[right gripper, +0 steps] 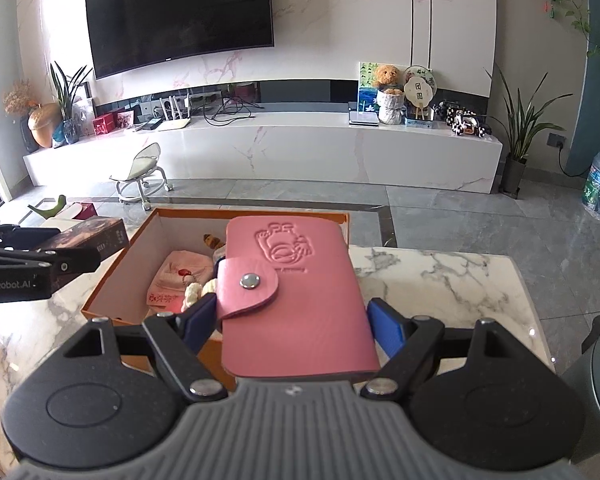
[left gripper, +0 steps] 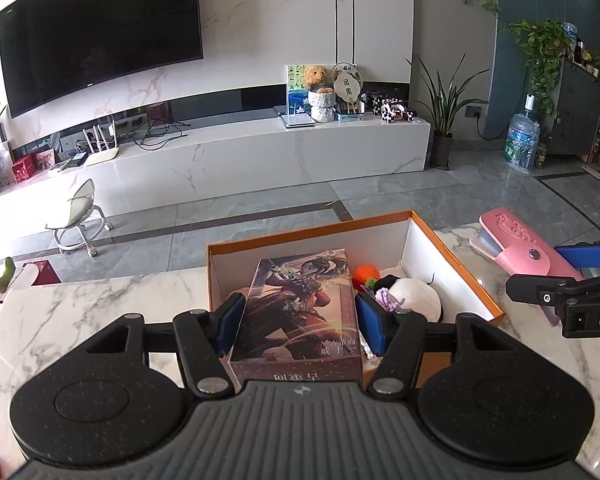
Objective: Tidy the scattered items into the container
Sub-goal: 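Lower the wallet and card box into the box and open both tools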
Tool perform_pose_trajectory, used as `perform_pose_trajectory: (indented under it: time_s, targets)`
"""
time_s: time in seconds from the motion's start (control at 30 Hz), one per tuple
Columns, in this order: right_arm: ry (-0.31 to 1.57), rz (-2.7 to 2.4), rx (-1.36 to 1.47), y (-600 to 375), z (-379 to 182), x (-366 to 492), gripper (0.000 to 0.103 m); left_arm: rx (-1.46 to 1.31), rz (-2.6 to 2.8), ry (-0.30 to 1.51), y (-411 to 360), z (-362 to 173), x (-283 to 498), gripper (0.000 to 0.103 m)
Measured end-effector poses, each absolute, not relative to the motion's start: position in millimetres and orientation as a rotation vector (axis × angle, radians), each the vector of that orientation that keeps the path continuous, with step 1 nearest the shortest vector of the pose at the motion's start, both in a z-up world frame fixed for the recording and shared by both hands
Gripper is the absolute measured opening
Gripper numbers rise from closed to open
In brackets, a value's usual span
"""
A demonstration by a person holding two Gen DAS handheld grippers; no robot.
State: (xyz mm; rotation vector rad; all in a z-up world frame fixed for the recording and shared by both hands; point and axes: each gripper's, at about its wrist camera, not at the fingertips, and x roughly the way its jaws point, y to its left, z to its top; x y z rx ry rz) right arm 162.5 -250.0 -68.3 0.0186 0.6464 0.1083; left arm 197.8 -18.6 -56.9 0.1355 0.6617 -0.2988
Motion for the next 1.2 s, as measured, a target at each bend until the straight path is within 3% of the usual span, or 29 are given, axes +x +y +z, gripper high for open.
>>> perform_pose_trajectory:
  time_s: [0.43,1.2]
  targets:
    - [0.706,0.144,0.037,-248,-103,250,0.082,0.096,-0.306,0.816,-19,-107,265,0.070]
    - [0.854,0.212,0.074,-223,-170,350,0.082,0.119,-0.292,0.779,-33,-157,315,0.070]
